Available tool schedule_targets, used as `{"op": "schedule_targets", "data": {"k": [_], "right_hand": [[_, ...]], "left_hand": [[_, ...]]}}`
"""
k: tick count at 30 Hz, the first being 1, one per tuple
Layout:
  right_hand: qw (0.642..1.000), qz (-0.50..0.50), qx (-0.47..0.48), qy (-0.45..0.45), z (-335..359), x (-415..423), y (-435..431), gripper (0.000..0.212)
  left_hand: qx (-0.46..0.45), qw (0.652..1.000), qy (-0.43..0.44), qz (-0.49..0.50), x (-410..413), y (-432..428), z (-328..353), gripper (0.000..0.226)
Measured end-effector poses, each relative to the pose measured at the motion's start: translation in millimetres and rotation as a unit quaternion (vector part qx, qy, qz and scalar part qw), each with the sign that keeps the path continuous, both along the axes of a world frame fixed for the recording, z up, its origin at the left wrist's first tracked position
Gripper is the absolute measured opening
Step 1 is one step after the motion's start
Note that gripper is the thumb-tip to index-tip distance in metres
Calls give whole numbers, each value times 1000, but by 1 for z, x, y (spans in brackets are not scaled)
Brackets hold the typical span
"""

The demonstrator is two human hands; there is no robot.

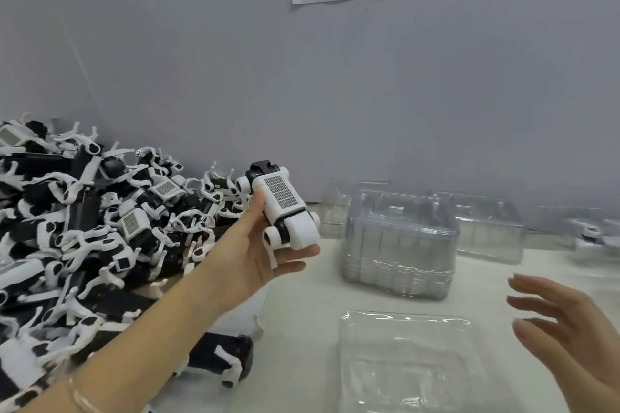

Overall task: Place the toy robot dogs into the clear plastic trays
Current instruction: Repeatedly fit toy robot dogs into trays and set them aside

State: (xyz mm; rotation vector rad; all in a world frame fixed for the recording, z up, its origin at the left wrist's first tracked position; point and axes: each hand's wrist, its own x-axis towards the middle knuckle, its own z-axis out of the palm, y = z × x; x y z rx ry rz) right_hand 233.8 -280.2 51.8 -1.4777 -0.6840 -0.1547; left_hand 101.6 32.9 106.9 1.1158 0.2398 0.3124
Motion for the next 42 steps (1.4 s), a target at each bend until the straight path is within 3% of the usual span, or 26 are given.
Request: {"op": "schedule_targets", "data": {"k": [2,3,5,6,7,9,10,11,12,15,16,17,20,21,22,24,26,28,30,31,32,35,37,38,40,42], "right_hand": [[999,14,-1,-32,17,-24,11,38],[999,18,-4,-34,24,-34,15,32],[994,88,3,59,39,-46,26,23],[975,153,0,162,42,-45,29,35],[942,222,-26,250,52,-45,33,51],[888,312,-102,323,66,-40,36,69],[879,327,-136,319,66,-35,36,66],[881,322,-163,306,65,-33,36,58],[893,310,-183,269,58,-29,36,52],[932,226,-198,204,40,-21,30,40],[939,207,-176,209,32,-15,24,38],[945,188,-145,223,30,-10,21,40],[961,133,-53,236,21,12,-1,29],[966,116,-46,227,19,16,-9,29],[970,99,-41,217,15,21,-15,28],[973,80,-26,214,12,22,-24,34],[973,65,-14,220,9,23,-30,41],[974,49,-10,223,7,24,-34,41],[974,37,-9,222,4,24,-35,42],[974,34,-8,222,4,24,-34,42],[975,34,-7,220,3,23,-34,42],[976,40,-13,212,1,21,-33,43],[978,43,-22,201,1,22,-34,41],[979,42,-29,195,1,22,-35,38],[981,36,-43,185,2,23,-35,34],[982,26,-59,175,3,25,-34,44]], "left_hand": [[-38,996,-69,-43,1,-34,-4,68],[0,994,-109,-33,3,-48,-8,60],[210,963,-155,69,7,-71,-16,35],[371,904,-163,138,11,-79,-20,33],[545,793,-168,211,14,-83,-23,34],[769,518,-215,307,21,-88,-29,29],[807,439,-233,320,23,-93,-31,30],[820,405,-243,323,25,-98,-31,32],[823,397,-255,318,28,-101,-31,32],[831,395,-274,280,35,-102,-38,33],[824,421,-274,262,35,-98,-44,37],[803,480,-266,233,33,-92,-51,43],[620,773,-122,49,13,-77,-72,72],[547,835,-61,-14,6,-73,-79,82],[498,865,-9,-61,0,-69,-86,89],[484,866,89,-92,-7,-66,-96,92],[519,839,160,-28,-13,-72,-96,86],[638,743,202,36,-17,-88,-89,88],[767,591,244,46,-22,-106,-82,99],[801,543,250,26,-25,-116,-79,104],[822,533,202,7,-29,-125,-77,106],[763,637,-105,-9,-40,-137,-70,67],[716,661,-219,51,-40,-133,-75,48],[716,652,-236,85,-37,-126,-78,39],[712,666,-174,136,-25,-107,-86,56],[642,757,-44,112,-15,-88,-90,88]]}}
